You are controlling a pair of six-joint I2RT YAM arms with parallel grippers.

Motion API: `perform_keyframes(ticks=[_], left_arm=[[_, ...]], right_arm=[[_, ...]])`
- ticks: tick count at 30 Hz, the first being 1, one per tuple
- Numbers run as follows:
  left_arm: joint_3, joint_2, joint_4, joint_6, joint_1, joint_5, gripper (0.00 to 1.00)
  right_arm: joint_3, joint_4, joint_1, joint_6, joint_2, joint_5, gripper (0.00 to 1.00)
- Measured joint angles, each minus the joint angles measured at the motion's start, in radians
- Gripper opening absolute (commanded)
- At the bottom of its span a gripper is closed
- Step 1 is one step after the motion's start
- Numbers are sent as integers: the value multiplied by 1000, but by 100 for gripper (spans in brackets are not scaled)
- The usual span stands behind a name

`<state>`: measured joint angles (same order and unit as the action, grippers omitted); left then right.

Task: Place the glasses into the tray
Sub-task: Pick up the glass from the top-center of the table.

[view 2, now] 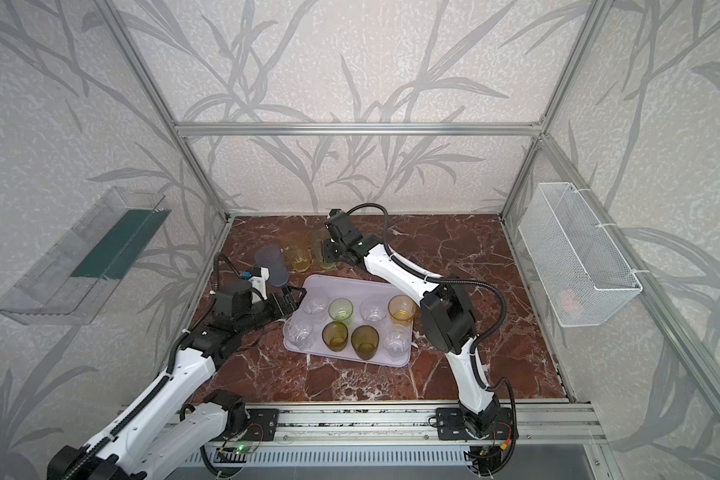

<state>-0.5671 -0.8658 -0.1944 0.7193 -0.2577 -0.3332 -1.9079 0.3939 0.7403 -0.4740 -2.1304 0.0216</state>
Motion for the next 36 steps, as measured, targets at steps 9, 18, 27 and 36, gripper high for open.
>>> perform_keyframes(ticks=[9,18,27,36], left_arm=[[0,1,0,0,0,0,99],[0,0,0,0,0,1,99],[0,1,-7,-1,0,4,99],[0,2,-14,-1,0,14,99]], right_arm=[[-108,15,-3,-8,-90,65,30],[-240,87,-10,1,-170,149,28],[-346,137,-16,5,-248,163,25],[-419,174,-16,12,-294,169,19]])
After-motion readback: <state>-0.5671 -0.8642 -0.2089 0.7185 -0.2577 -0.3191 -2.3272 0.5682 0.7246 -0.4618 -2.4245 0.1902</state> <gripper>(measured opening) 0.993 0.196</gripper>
